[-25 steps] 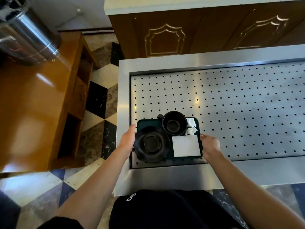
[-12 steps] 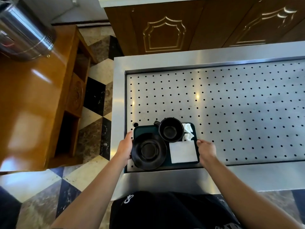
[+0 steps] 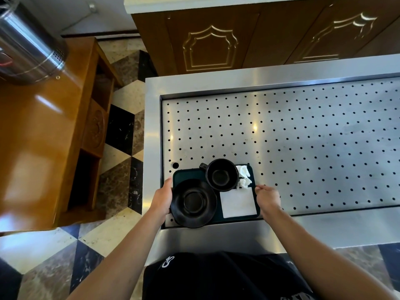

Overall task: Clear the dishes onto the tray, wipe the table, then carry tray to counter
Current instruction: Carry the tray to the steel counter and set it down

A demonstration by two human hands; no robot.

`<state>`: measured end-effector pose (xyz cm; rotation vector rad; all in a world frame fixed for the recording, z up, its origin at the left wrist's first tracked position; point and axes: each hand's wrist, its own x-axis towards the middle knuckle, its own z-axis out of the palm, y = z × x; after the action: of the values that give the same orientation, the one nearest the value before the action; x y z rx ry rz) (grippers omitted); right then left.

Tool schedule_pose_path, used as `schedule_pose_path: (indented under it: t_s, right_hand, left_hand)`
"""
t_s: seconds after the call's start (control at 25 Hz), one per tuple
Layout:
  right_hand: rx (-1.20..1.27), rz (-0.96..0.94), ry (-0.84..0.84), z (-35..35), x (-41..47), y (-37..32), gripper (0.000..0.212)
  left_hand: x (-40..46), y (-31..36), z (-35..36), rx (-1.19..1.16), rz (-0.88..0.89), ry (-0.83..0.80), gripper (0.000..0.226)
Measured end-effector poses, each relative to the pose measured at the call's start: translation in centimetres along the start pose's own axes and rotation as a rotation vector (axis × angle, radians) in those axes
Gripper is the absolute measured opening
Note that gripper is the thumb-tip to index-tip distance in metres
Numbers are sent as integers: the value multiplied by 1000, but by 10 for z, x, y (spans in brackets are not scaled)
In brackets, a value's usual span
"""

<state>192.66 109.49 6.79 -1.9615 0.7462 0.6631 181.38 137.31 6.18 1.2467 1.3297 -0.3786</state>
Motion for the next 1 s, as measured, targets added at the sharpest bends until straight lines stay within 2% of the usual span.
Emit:
schedule_pose_path:
  t_s: [0.24,0.44,0.52,0.6,0.72,0.8,0.88,1.0]
  right_hand:
    - [-162,-64,15,-5,-10,-3,31]
    - [-152,-60,26,-6,-4,3,27]
    - [-177,-72,12,-7,-2,5,27]
    - [-217,-76,-3,-9,-2,8,26]
    - [-341,-116,19,-15,-5,19,29]
    - [-433,-176,49,-19,-17,30,29]
    - [-477,-269,76,-21,-30,44,31]
    - [-605,-495,106,-19,-52,67,36]
  left_hand:
    - [-2,-5,1,6,3,2,65]
    - [-8,-9,-1,53,10,-15,74]
    - [-14,-7,3,111,48,14,68]
    - [-23,-8,5,219,100,56,50]
    - [-30,-25,1,276,206,110,48]
    - [-36,-39,-7,326,327,146,39]
    - [-41,-54,-15,385,463,195,32]
    - [-46,-76,-20,513,628,185,42]
